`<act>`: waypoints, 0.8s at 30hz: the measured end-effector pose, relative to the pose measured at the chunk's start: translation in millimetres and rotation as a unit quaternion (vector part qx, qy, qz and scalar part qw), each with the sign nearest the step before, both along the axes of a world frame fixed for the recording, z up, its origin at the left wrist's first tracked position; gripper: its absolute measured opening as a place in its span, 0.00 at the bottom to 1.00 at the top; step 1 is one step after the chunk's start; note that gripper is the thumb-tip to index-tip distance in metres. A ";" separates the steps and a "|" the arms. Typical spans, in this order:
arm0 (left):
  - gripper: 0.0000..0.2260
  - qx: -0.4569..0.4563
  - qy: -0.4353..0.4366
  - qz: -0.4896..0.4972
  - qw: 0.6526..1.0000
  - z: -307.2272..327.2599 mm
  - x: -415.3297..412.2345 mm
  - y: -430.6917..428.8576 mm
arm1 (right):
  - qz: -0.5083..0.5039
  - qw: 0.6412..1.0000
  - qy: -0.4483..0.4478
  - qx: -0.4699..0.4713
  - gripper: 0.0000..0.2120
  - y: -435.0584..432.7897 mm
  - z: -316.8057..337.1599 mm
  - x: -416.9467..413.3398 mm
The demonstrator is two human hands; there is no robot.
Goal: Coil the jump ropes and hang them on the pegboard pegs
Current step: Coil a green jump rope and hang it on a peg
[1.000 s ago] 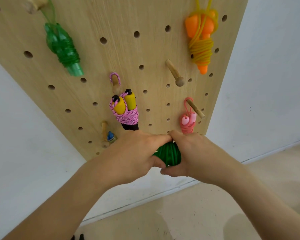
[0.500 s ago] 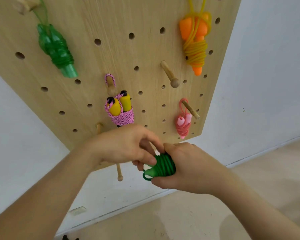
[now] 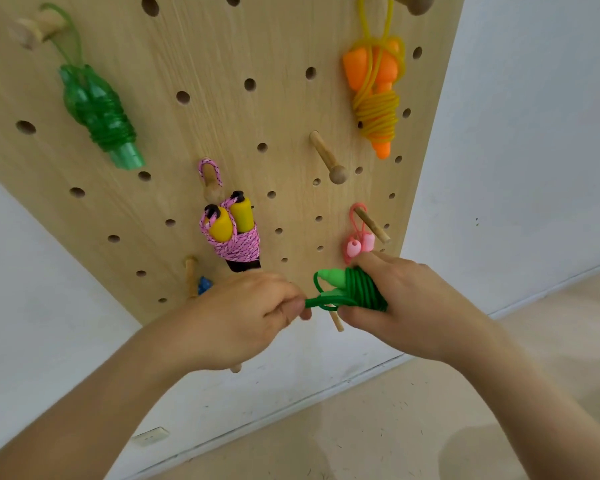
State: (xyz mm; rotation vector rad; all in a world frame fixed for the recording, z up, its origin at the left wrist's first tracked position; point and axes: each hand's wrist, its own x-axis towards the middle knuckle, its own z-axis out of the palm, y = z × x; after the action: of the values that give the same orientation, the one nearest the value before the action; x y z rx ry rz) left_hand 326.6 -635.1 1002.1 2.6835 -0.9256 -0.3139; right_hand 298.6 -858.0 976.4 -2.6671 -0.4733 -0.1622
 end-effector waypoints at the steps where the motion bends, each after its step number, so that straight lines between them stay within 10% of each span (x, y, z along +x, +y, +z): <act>1: 0.12 0.011 0.043 0.004 0.999 -0.8 0.1 0.8 | 0.006 1.000 -0.005 -0.013 0.17 0.9 0.0 -0.2; 6: 0.04 -0.030 0.217 0.039 0.975 1.6 4.4 4.9 | 0.032 0.998 -0.019 -0.050 0.16 3.9 2.9 0.4; 15: 0.04 -0.057 0.155 0.052 0.985 -1.2 2.0 13.6 | 0.011 0.997 0.070 -0.019 0.13 0.5 -4.9 5.3; 24: 0.37 -0.034 0.175 0.018 0.984 -0.3 9.1 14.5 | 0.019 0.987 -0.024 -0.160 0.14 1.4 0.0 2.6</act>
State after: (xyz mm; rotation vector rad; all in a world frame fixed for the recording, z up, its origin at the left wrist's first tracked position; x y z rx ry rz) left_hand 335.6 -620.6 1001.8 2.4679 -0.7639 -0.7041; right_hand 301.3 -856.6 976.4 -2.9698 -0.6115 -0.1498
